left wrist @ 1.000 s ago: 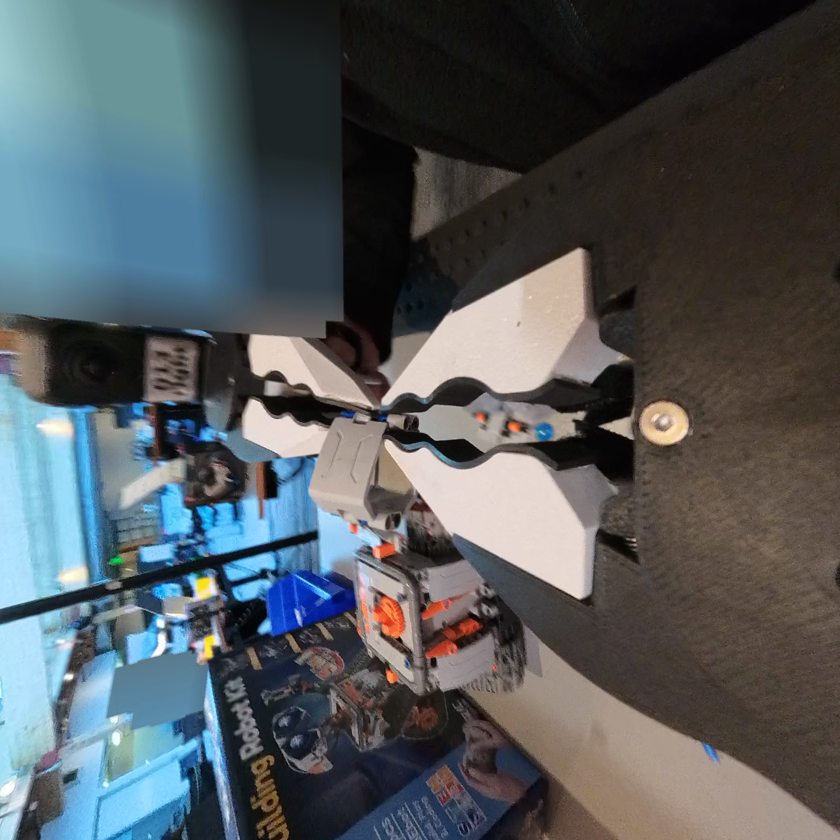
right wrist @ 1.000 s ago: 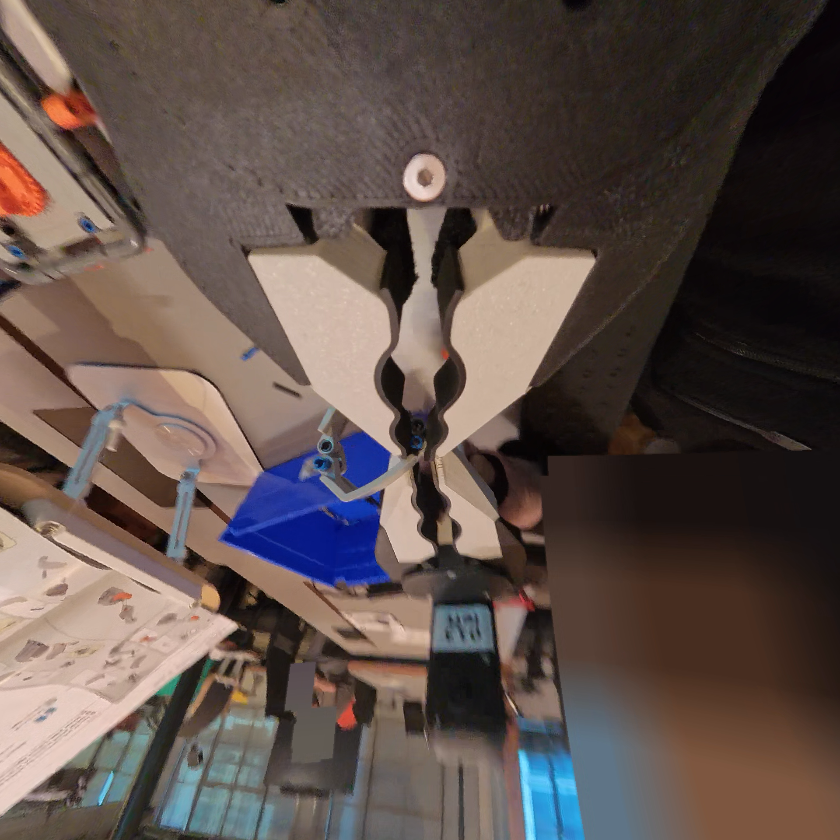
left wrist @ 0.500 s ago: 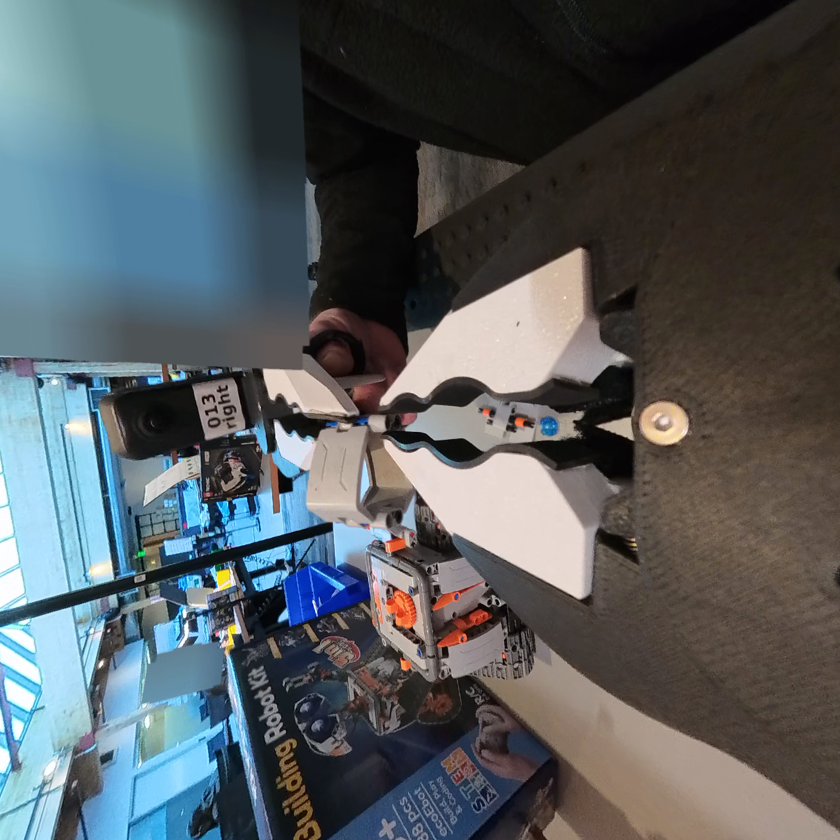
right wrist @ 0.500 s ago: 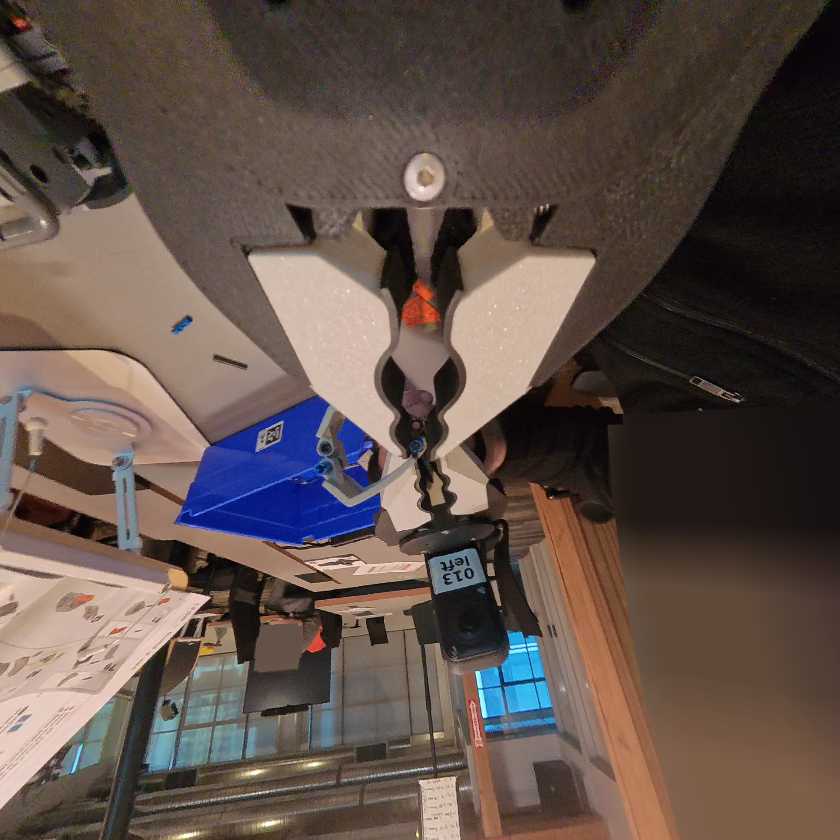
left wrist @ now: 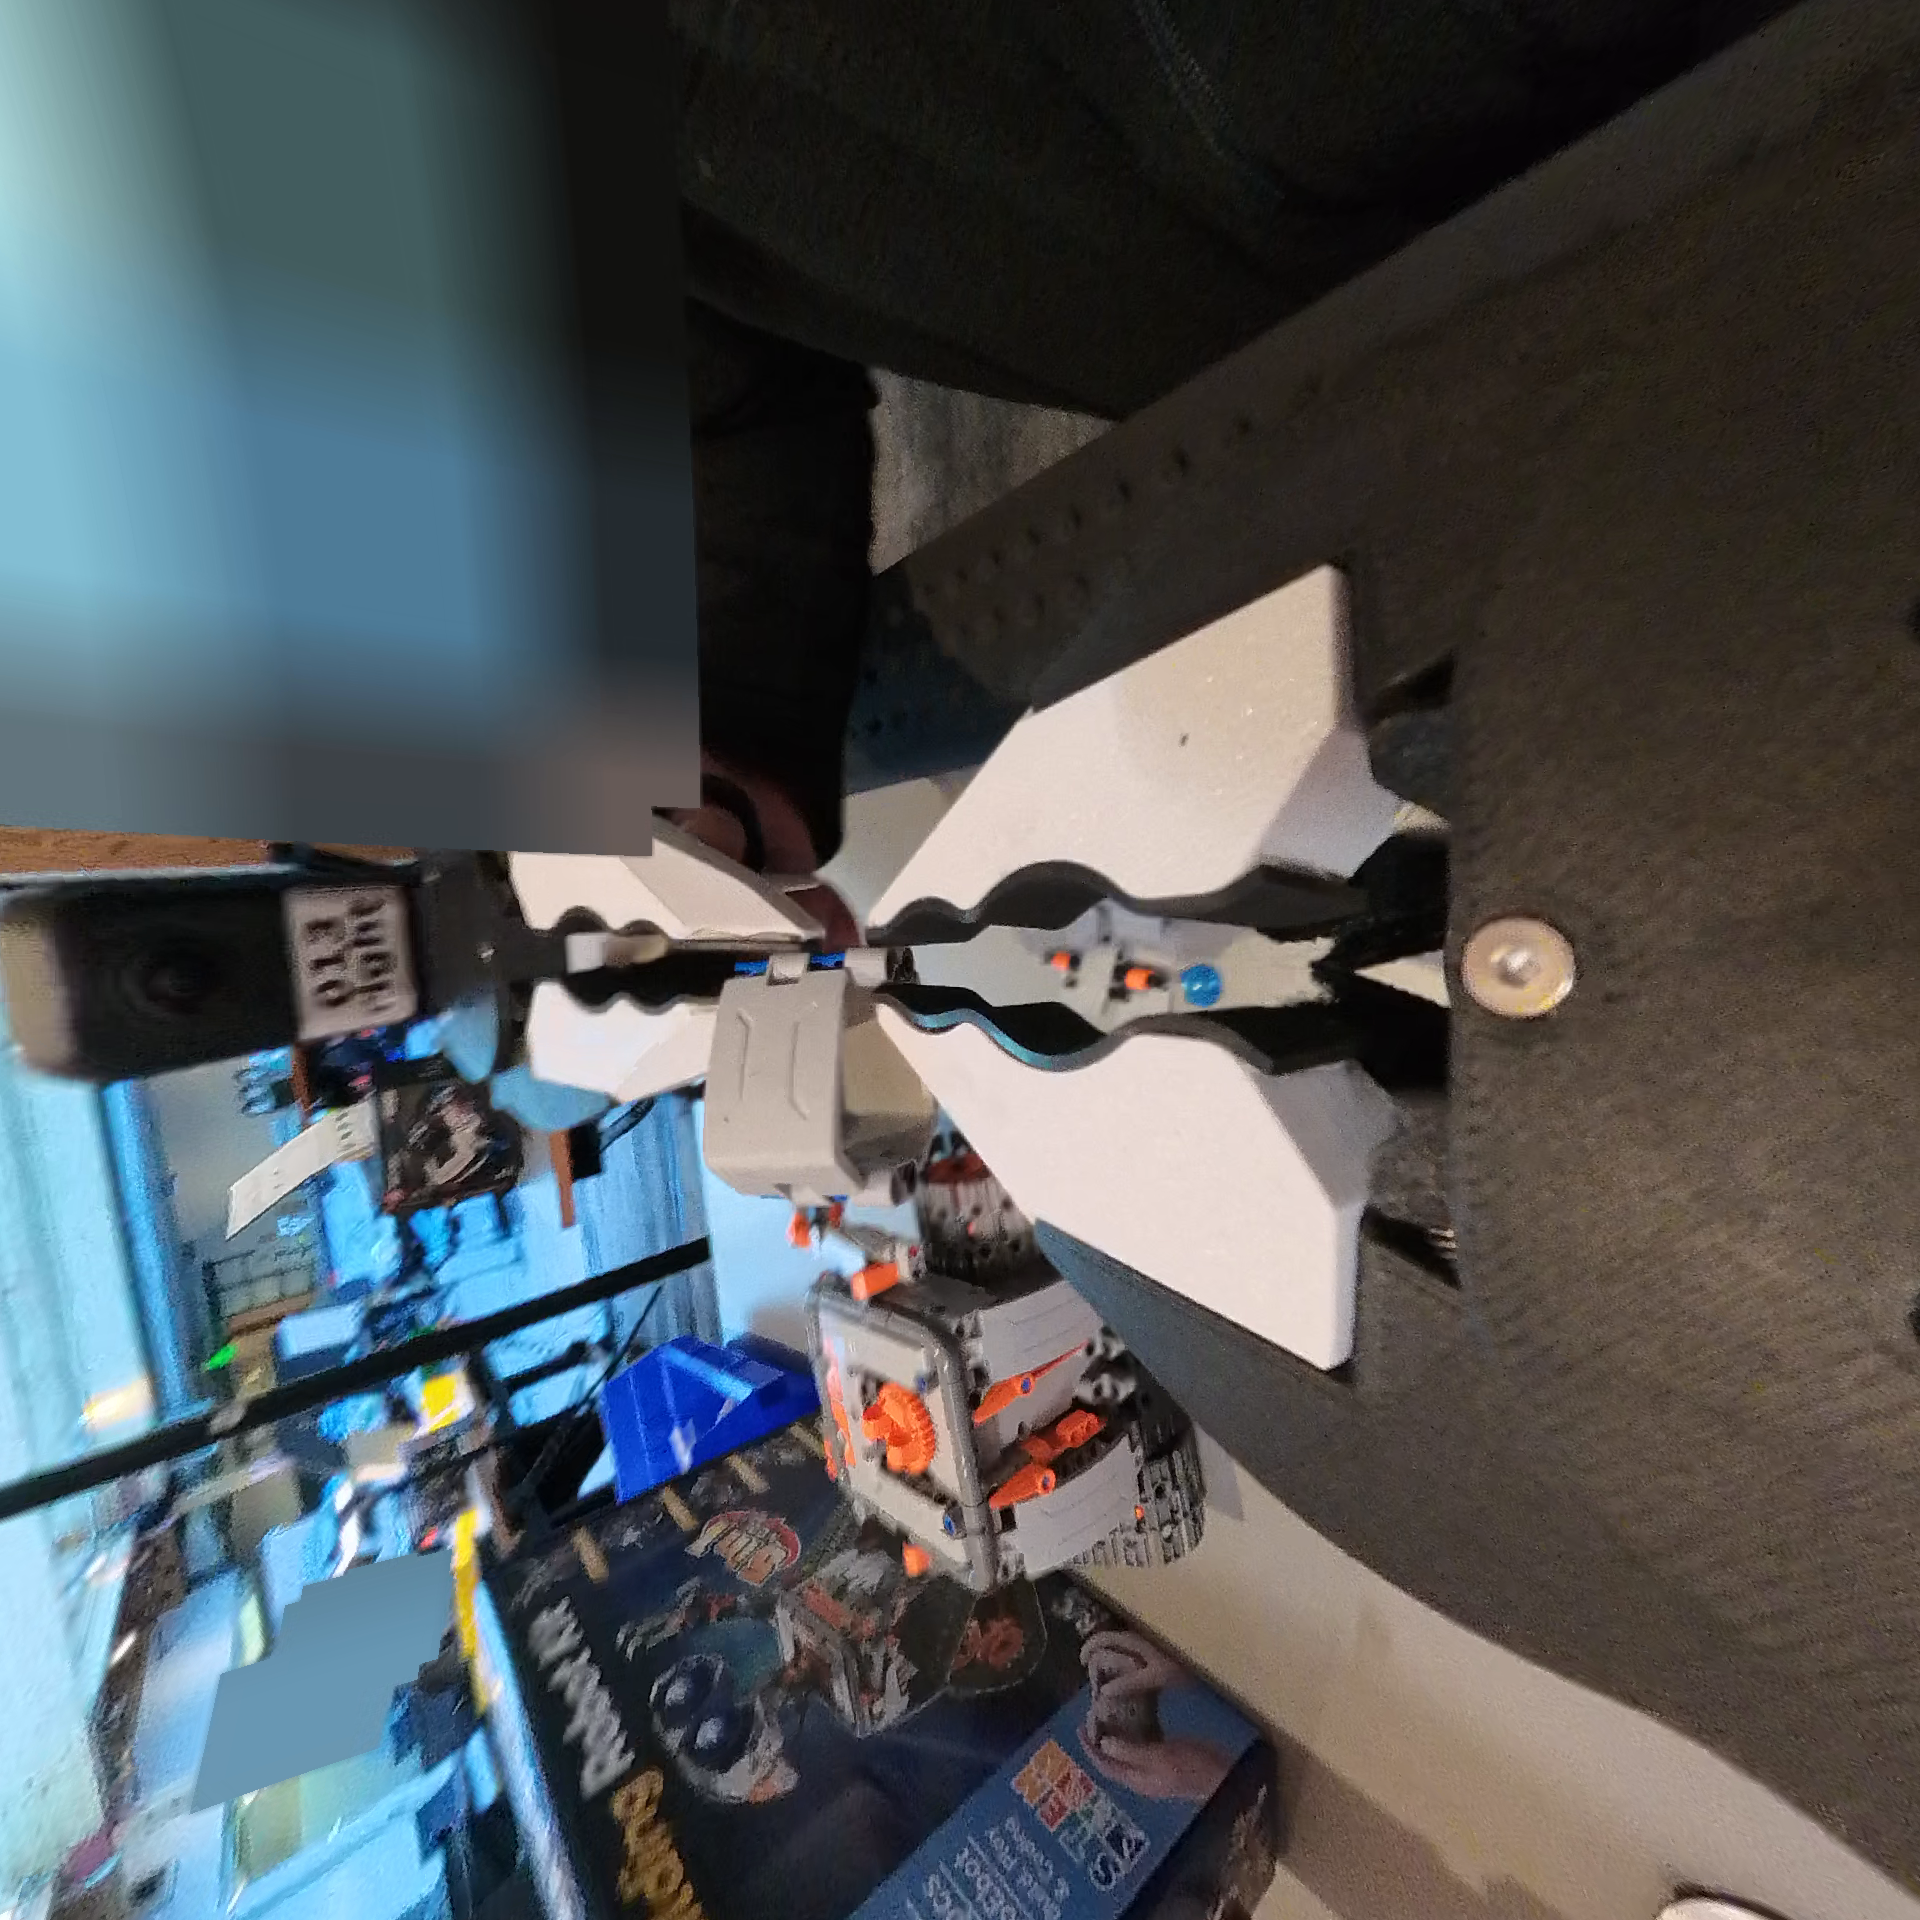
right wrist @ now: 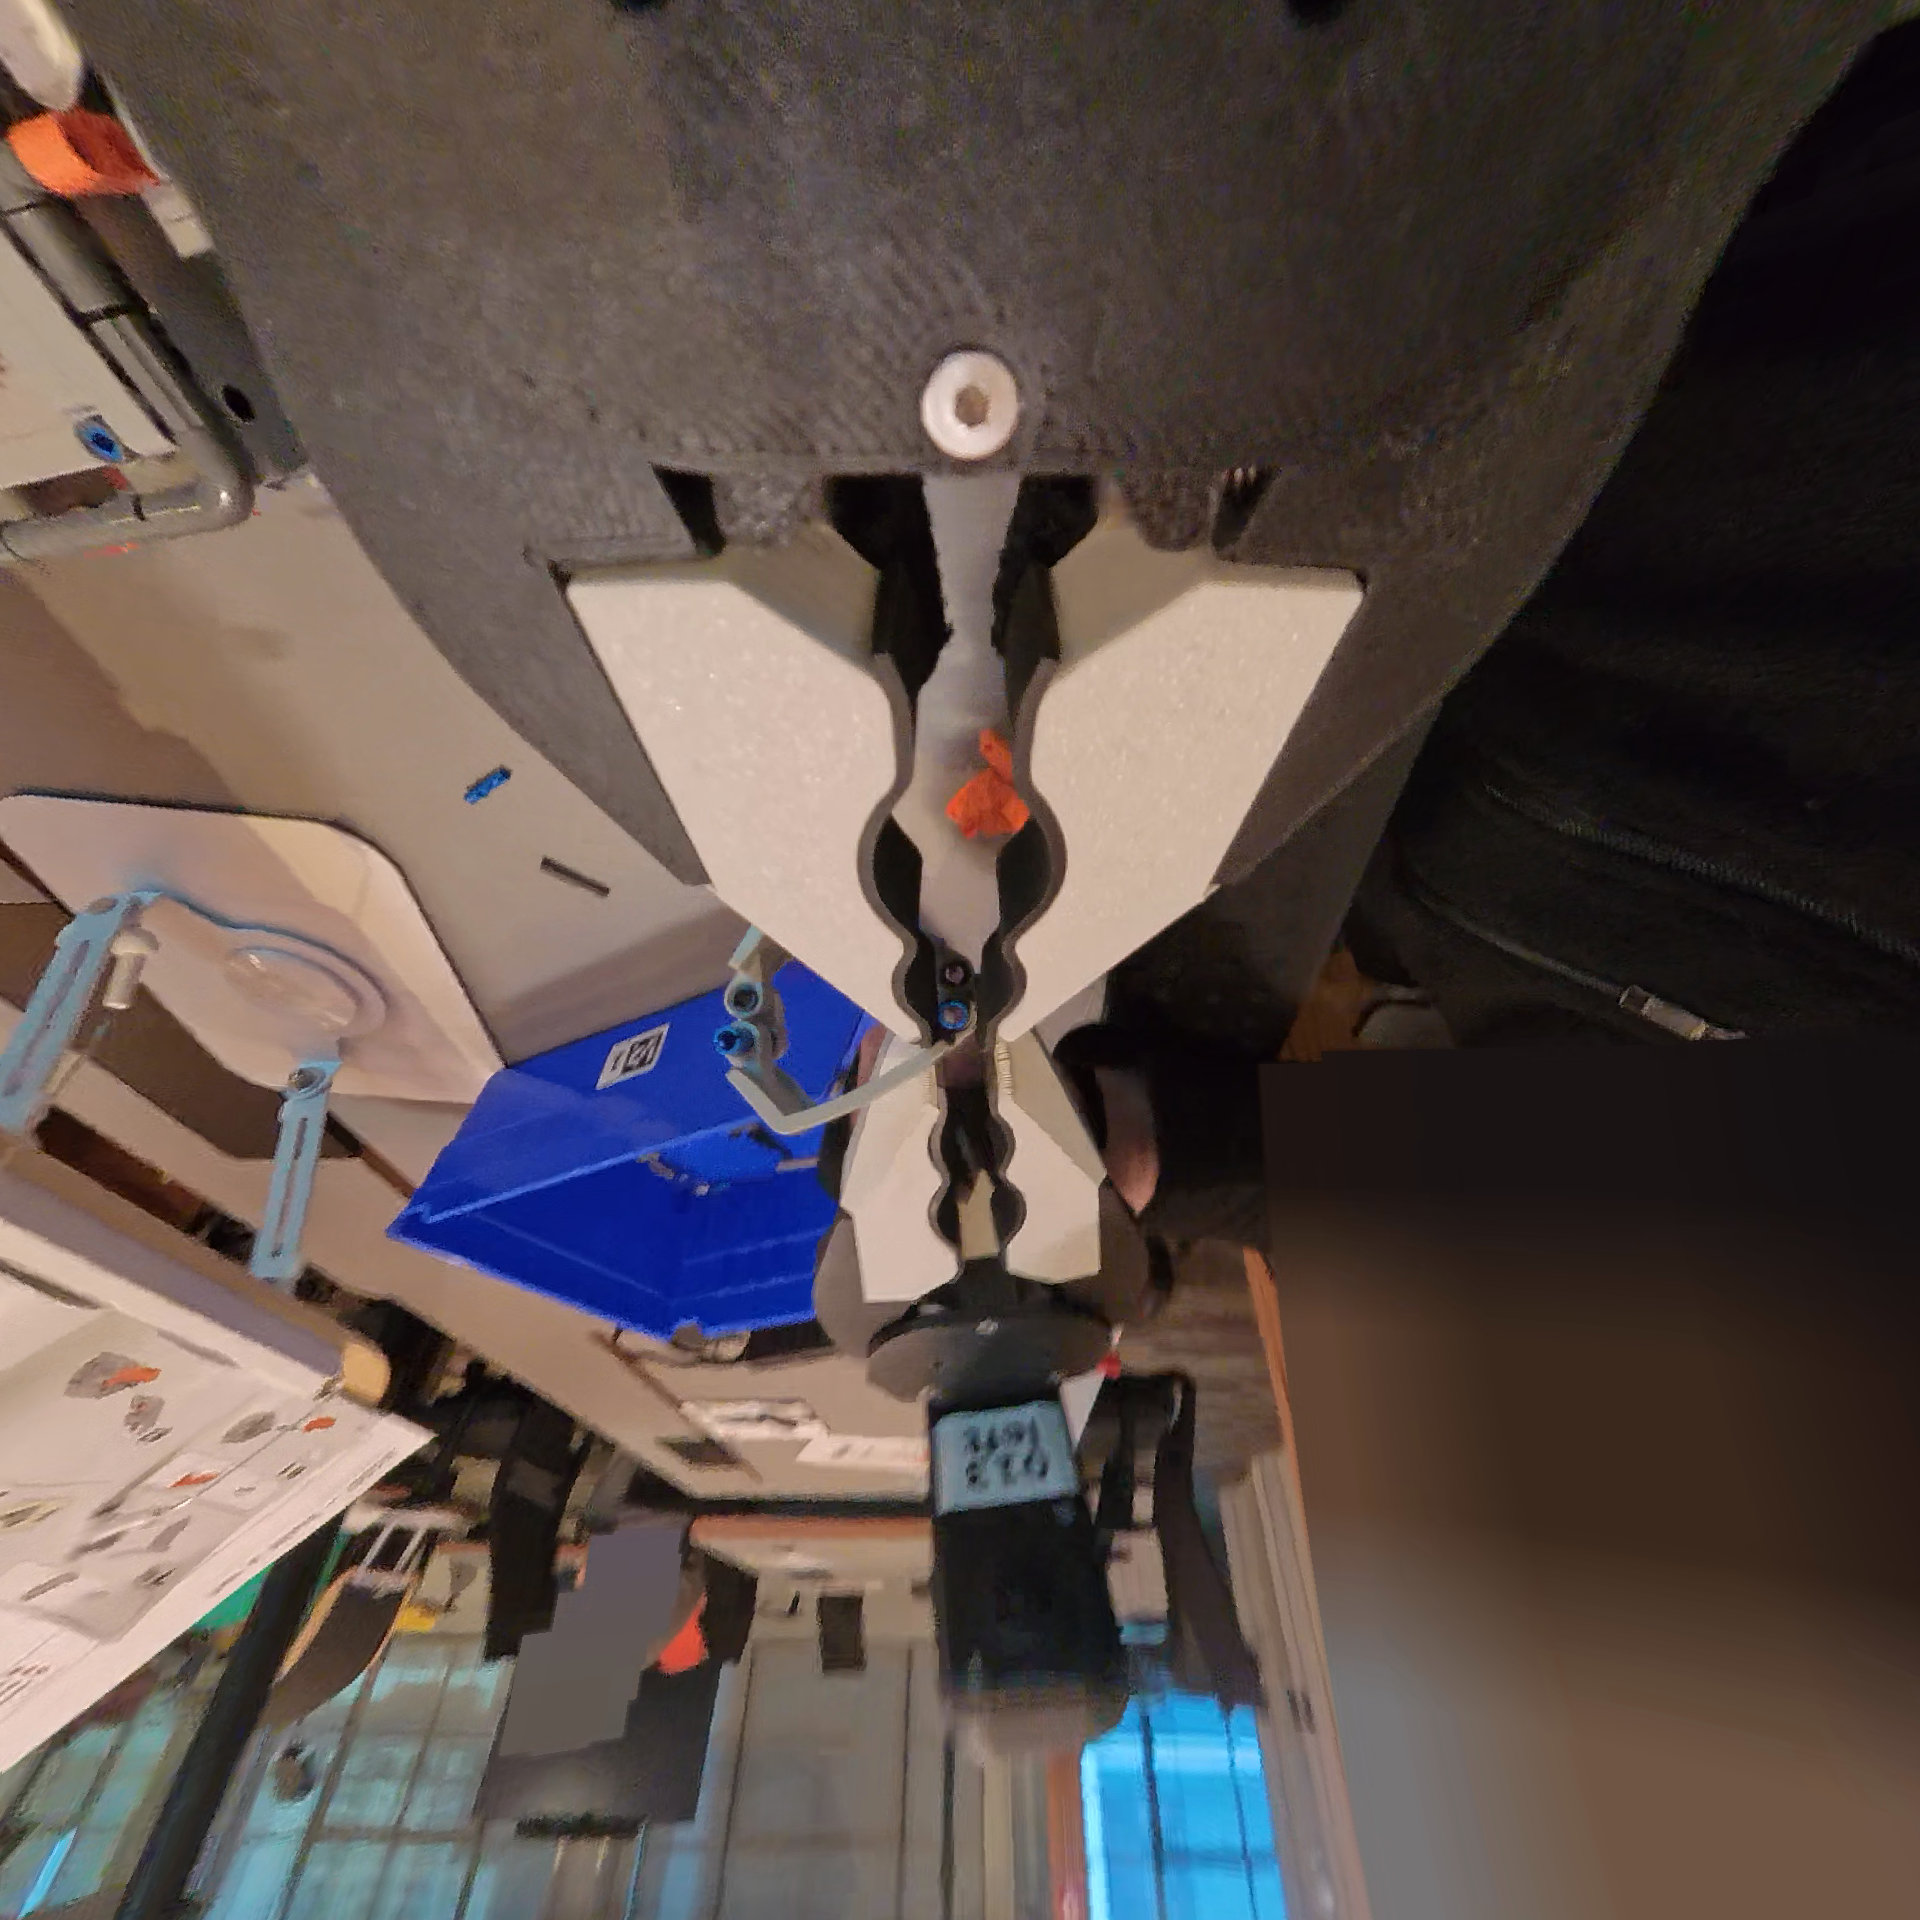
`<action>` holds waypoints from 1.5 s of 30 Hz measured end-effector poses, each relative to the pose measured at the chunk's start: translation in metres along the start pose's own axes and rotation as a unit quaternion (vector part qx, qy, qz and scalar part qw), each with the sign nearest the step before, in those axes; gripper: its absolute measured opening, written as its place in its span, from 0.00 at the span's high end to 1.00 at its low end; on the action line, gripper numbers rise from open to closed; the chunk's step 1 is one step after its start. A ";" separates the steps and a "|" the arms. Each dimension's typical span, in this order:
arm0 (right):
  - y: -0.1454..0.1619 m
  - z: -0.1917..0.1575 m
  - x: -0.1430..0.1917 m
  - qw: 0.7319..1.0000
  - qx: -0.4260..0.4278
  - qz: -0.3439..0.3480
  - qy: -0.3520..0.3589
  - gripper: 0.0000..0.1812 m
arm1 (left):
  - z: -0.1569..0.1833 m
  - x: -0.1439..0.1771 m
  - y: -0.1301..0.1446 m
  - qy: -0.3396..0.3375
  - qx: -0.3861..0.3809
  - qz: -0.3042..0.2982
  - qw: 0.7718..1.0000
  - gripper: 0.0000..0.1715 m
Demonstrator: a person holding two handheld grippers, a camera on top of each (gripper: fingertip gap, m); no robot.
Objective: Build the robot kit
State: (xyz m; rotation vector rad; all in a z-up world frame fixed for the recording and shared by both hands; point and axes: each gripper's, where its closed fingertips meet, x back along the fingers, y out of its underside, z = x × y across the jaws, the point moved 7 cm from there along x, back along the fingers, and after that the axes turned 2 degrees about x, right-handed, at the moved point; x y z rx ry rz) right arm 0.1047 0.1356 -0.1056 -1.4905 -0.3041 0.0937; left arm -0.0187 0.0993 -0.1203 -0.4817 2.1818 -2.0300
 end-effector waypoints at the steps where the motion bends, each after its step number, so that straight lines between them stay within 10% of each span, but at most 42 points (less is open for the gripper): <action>1: 0.000 -0.001 -0.001 1.000 0.006 -0.017 -0.006 0.97 | 0.001 -0.001 0.001 0.009 -0.001 -0.016 1.000 0.97; 34: 0.015 0.009 -0.011 0.976 0.063 -0.202 0.058 0.98 | -0.011 -0.008 0.020 -0.050 -0.031 -0.103 0.993 0.98; 45: 0.010 0.010 0.006 0.986 0.078 -0.125 0.073 0.92 | -0.016 -0.005 0.015 -0.063 -0.027 -0.085 0.994 0.97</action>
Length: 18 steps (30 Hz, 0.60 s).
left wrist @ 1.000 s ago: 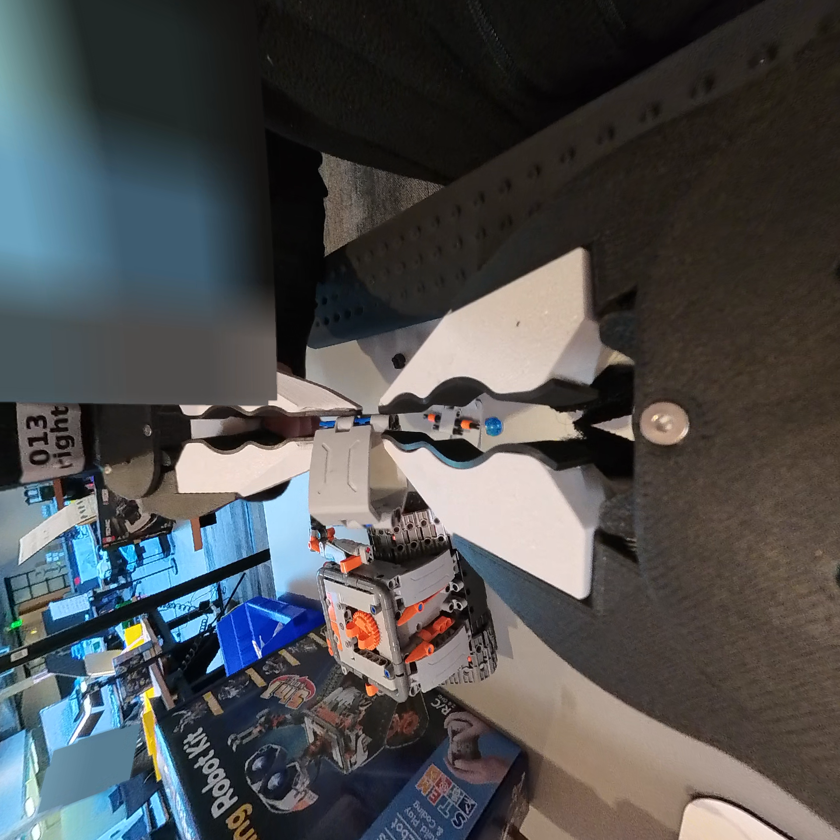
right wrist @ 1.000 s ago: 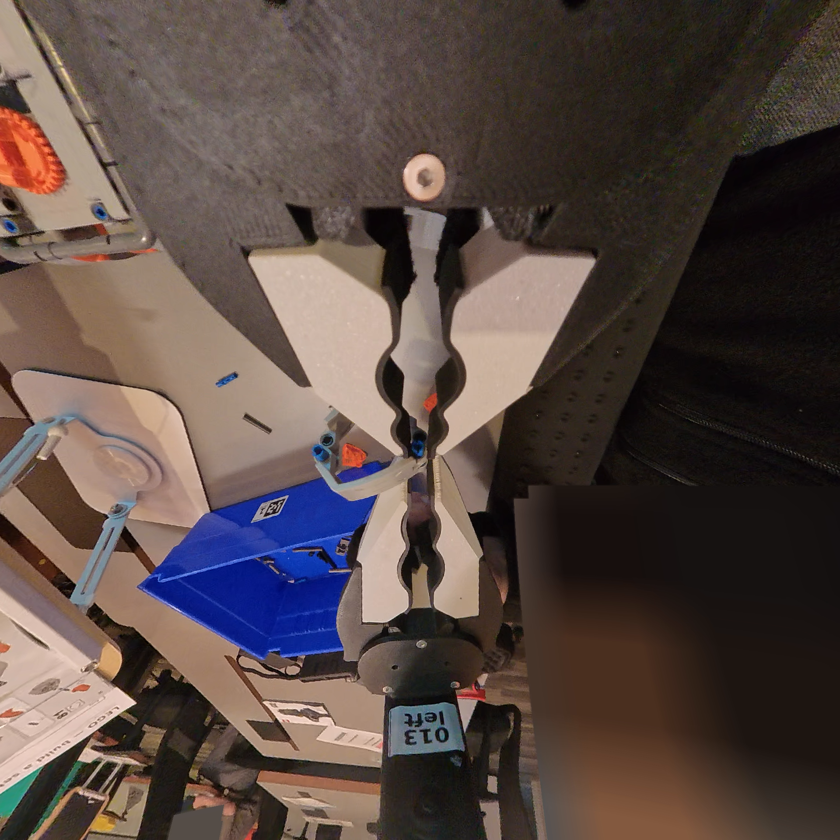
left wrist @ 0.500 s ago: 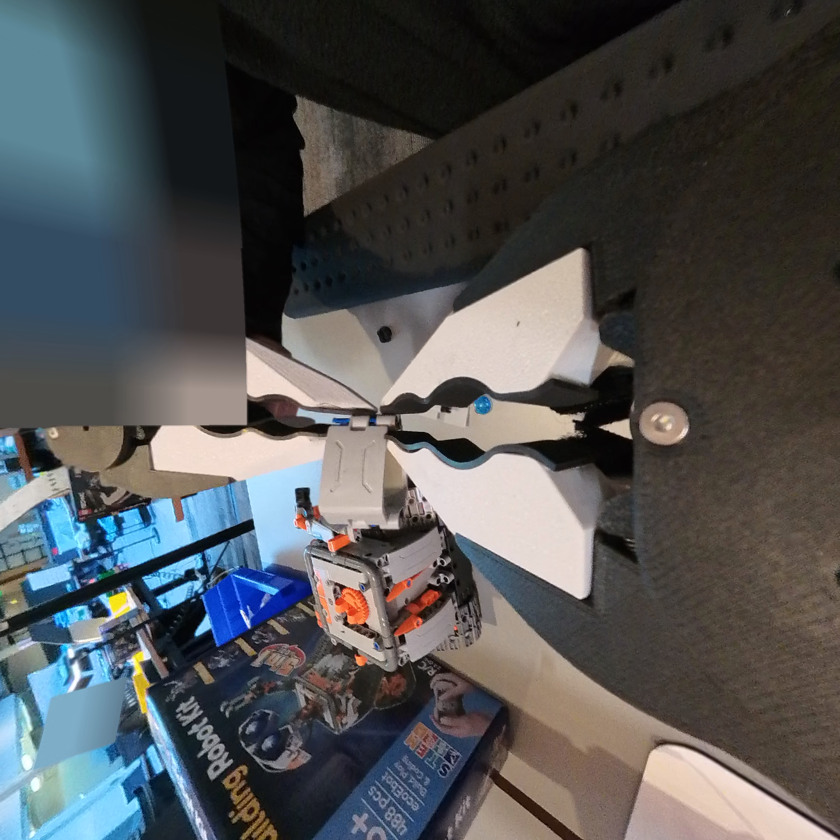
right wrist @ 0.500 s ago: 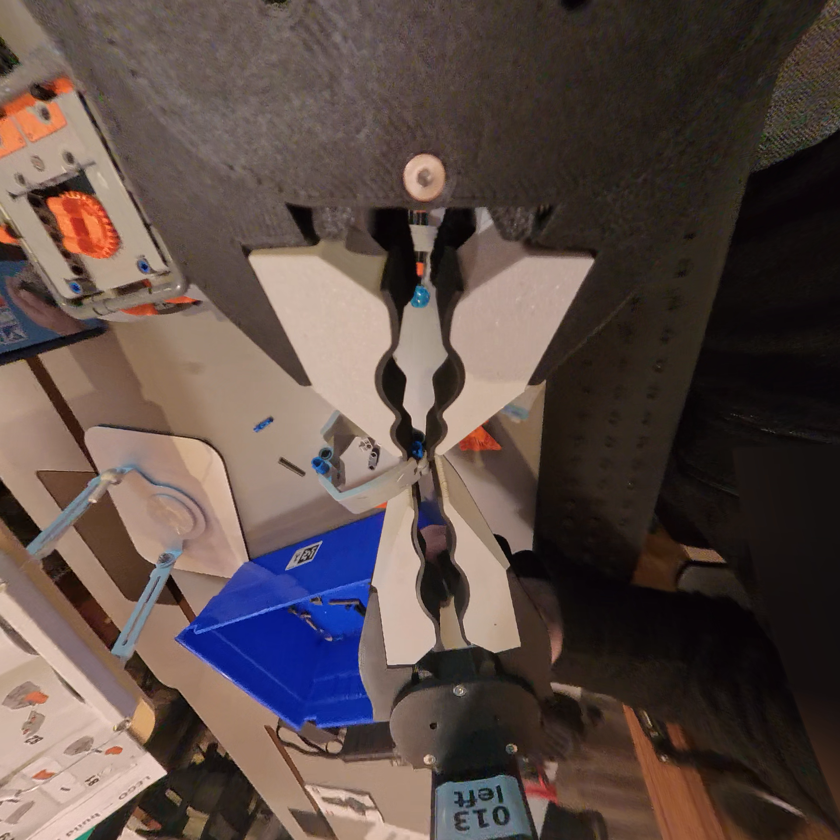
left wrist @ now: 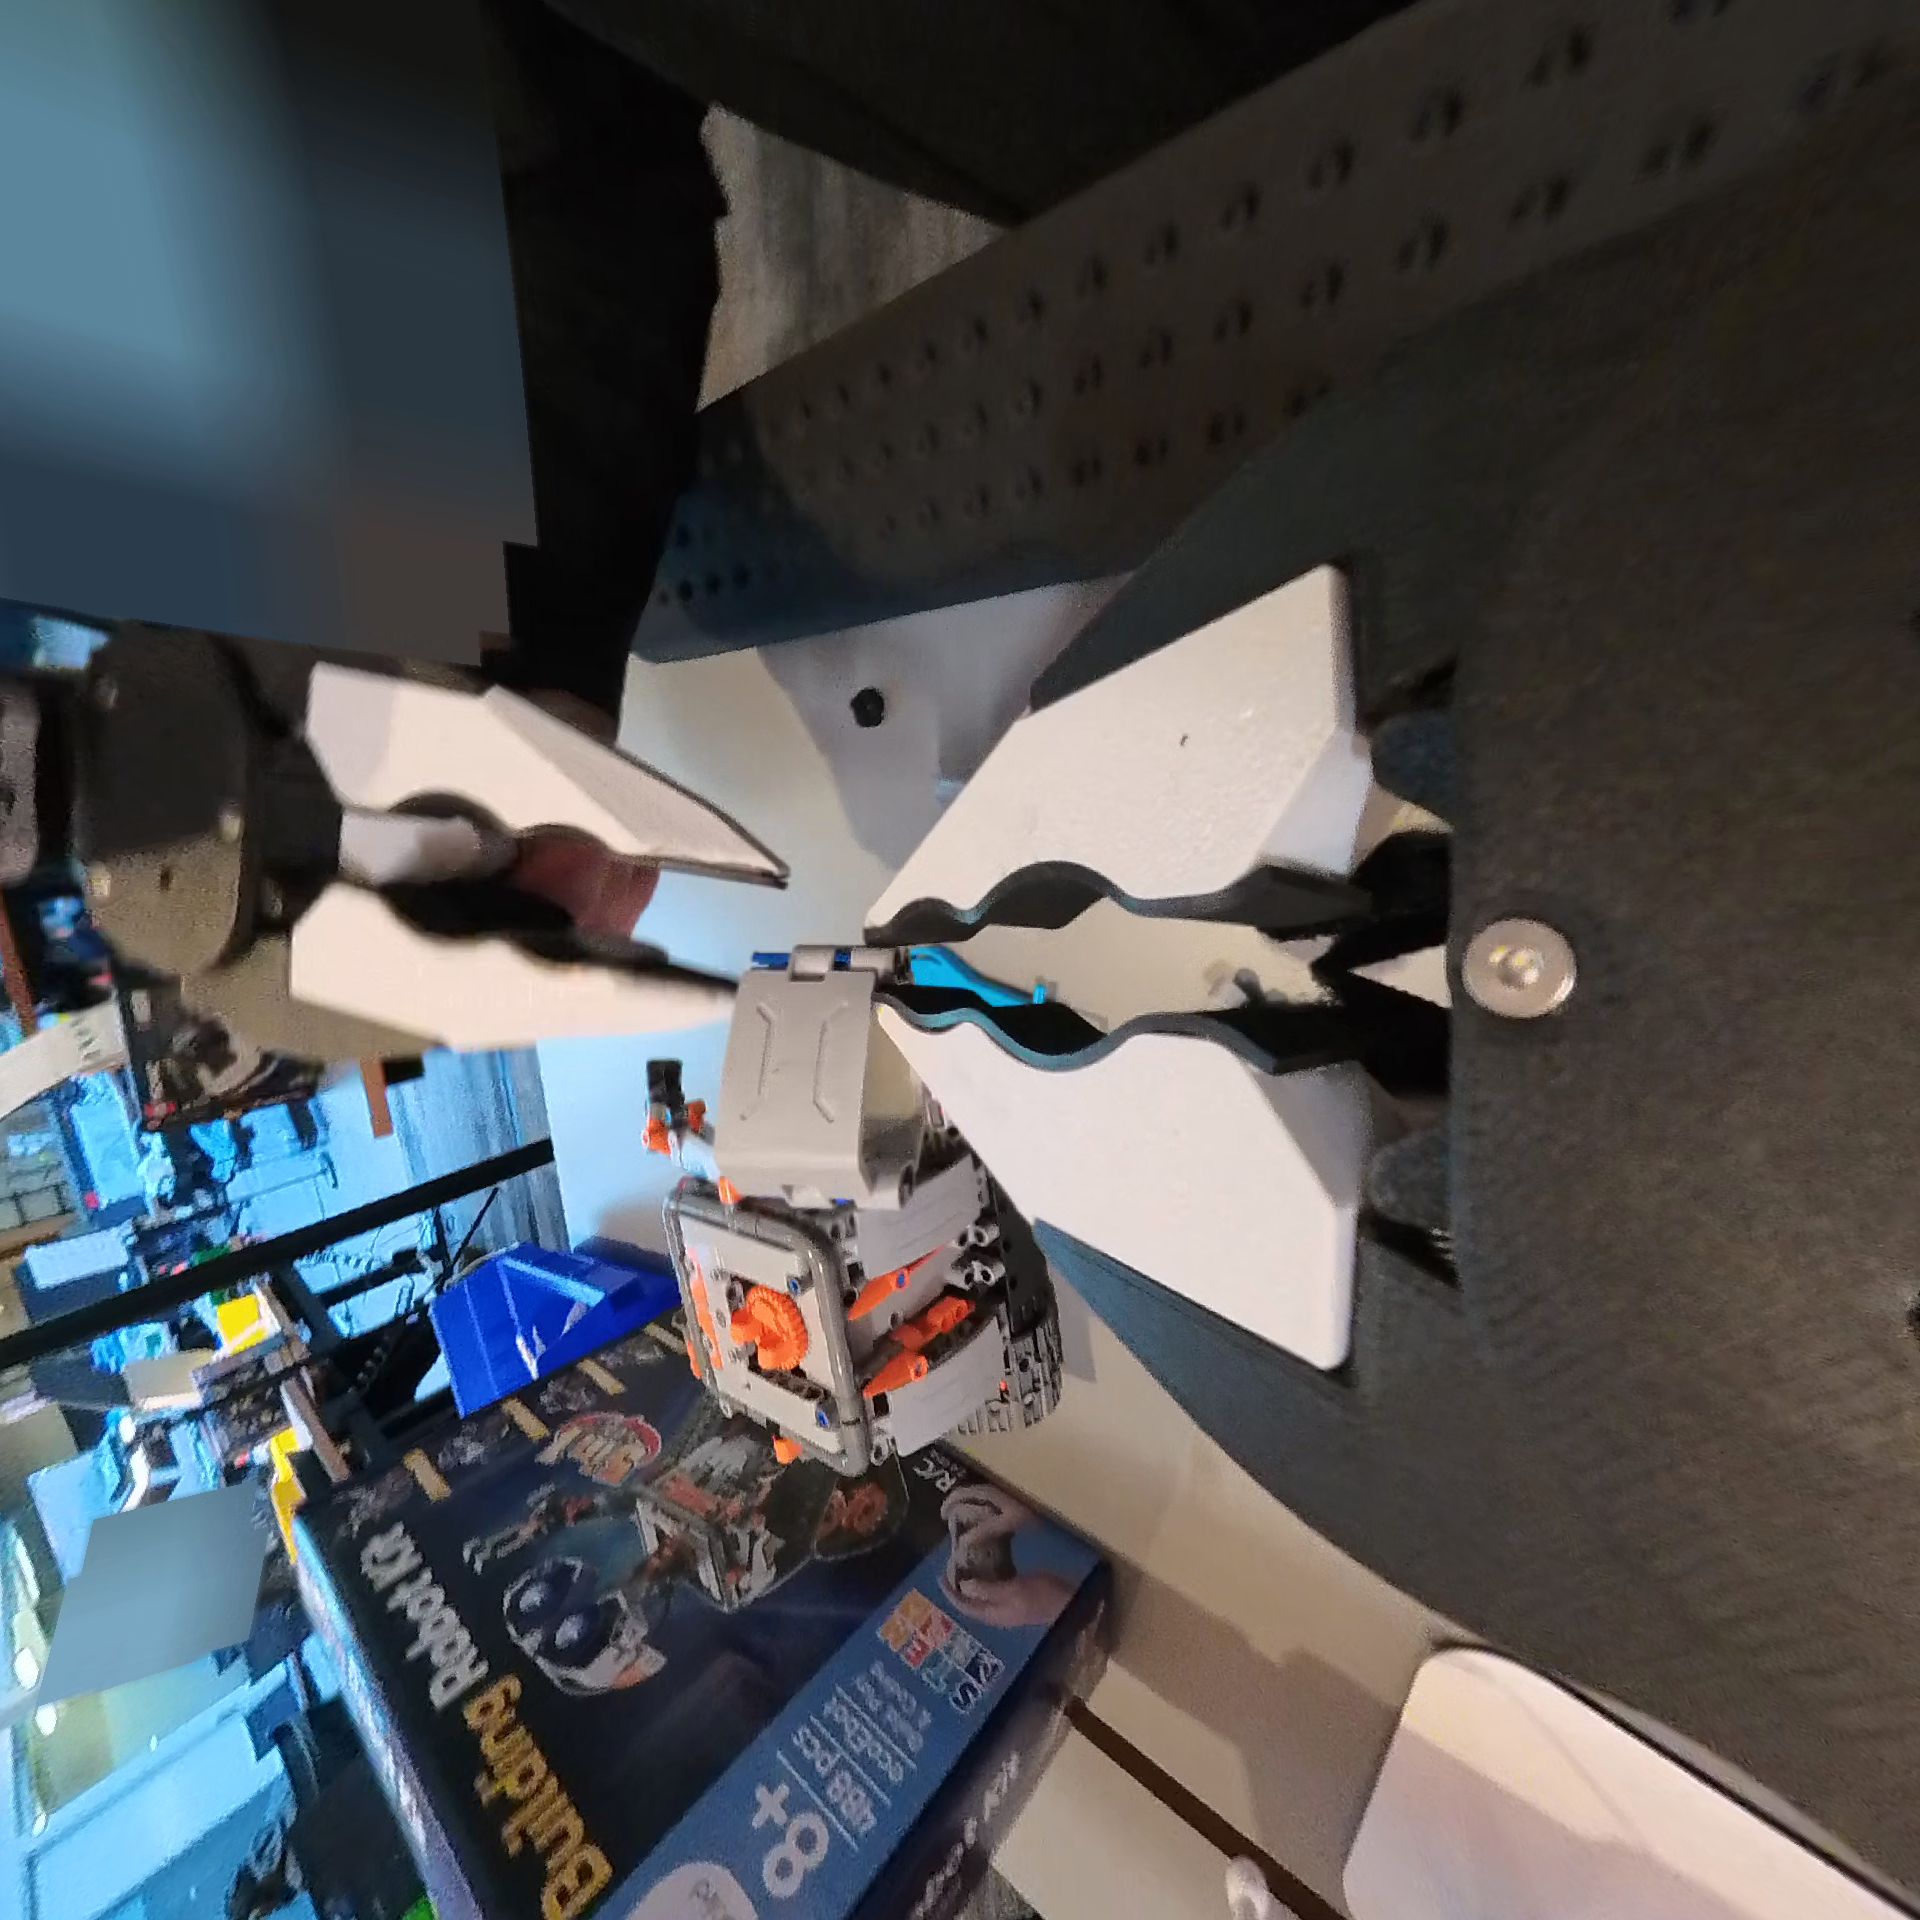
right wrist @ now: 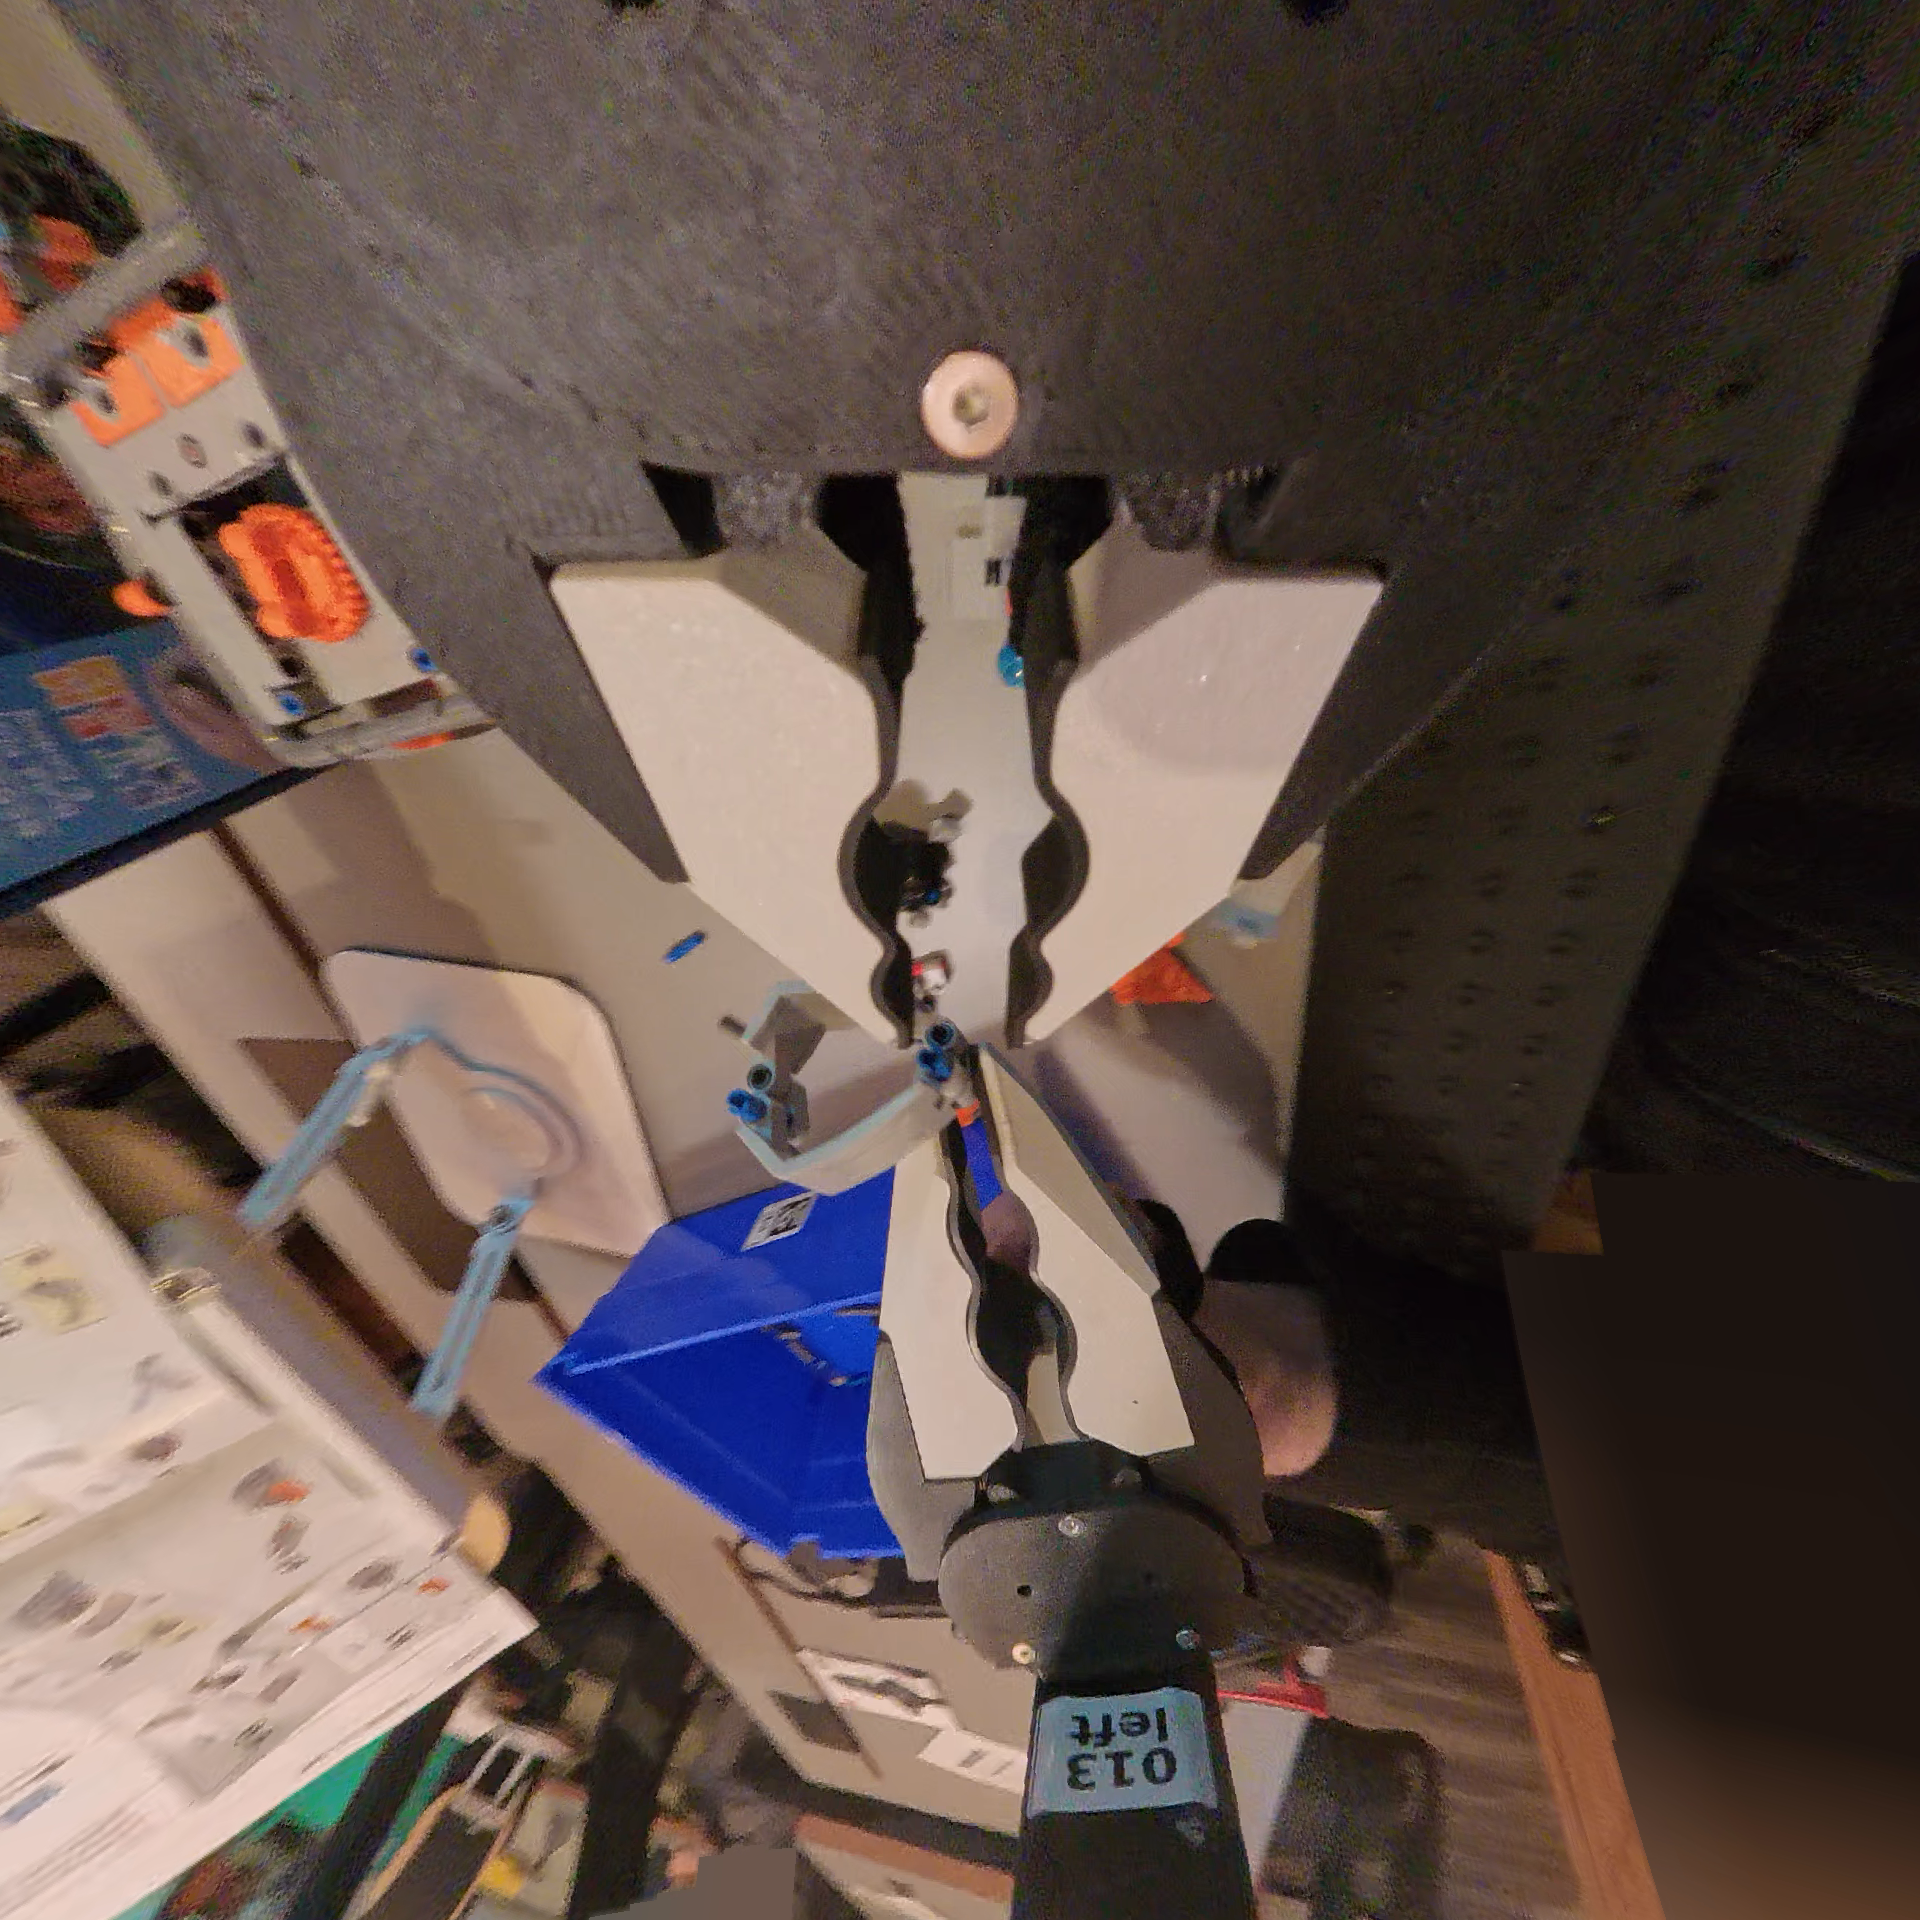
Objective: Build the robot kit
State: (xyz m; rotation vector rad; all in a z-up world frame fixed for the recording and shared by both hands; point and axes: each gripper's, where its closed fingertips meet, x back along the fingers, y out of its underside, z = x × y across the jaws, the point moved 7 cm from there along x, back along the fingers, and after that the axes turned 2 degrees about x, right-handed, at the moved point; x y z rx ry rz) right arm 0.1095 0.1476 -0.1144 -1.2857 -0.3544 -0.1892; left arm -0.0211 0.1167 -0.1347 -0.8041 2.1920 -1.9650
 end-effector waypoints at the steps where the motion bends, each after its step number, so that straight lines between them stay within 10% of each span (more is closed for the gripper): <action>1: -0.002 -0.002 -0.002 0.999 0.016 0.002 0.028 0.92 | -0.002 0.001 0.000 -0.005 0.012 0.005 1.000 0.97; 4: 0.000 -0.006 -0.013 0.985 0.083 -0.059 0.142 0.79 | -0.009 0.004 -0.001 -0.006 0.077 0.045 0.996 0.97; 9: -0.006 -0.022 -0.028 0.923 0.221 -0.100 0.300 0.85 | -0.012 0.001 0.000 0.012 0.159 0.090 0.983 0.97; 18: -0.010 -0.019 -0.032 0.885 0.240 -0.131 0.378 0.73 | -0.014 0.001 0.001 0.010 0.214 0.118 0.970 0.97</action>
